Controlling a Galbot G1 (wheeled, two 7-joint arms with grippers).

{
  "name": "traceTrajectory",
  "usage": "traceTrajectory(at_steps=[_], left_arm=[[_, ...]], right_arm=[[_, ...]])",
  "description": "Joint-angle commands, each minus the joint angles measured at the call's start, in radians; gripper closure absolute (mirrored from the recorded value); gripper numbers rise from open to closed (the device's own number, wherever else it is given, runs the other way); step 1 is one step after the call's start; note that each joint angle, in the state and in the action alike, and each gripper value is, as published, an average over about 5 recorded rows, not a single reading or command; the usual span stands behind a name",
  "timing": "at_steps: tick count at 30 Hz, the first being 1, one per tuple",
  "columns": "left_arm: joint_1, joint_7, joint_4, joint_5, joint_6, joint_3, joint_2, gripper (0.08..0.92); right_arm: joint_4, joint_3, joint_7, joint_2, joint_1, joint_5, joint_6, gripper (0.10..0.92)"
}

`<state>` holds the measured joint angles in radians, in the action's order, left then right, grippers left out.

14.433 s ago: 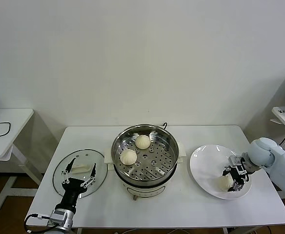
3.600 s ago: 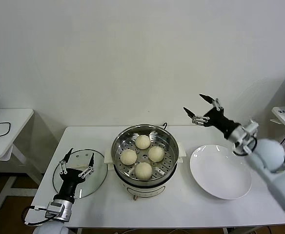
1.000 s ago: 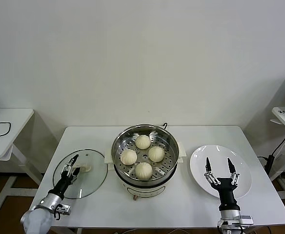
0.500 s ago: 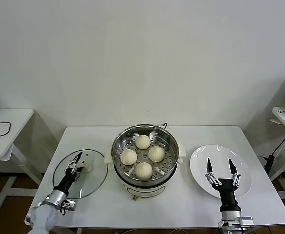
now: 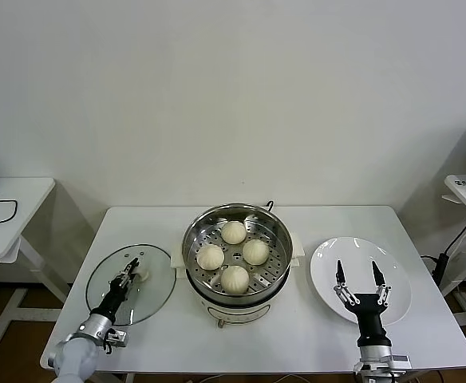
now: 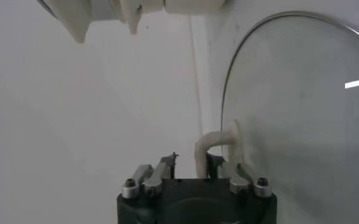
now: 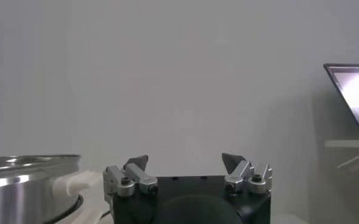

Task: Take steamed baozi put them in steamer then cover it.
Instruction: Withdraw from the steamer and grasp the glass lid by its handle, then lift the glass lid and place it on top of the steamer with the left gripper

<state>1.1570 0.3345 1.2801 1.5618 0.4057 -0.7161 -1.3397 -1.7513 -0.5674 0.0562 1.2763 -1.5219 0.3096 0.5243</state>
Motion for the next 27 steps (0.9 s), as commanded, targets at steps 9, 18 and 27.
traceTrajectory(at_steps=[9, 18, 27], left_arm=[[0.092, -0.008, 0.303, -0.053, -0.017, -0.063, -0.023, 0.805], [0.207, -0.155, 0.555, -0.297, -0.126, -0.063, 0.055, 0.805], [0.255, -0.357, 0.868, -0.415, -0.411, 0.122, 0.148, 0.805]], right_arm=[[0.014, 0.006, 0.000, 0.000, 0.011, -0.004, 0.007, 0.203], [0.025, 0.014, 0.000, -0.003, 0.021, -0.004, 0.008, 0.203], [0.040, 0.024, -0.002, -0.001, 0.034, -0.004, 0.012, 0.203]])
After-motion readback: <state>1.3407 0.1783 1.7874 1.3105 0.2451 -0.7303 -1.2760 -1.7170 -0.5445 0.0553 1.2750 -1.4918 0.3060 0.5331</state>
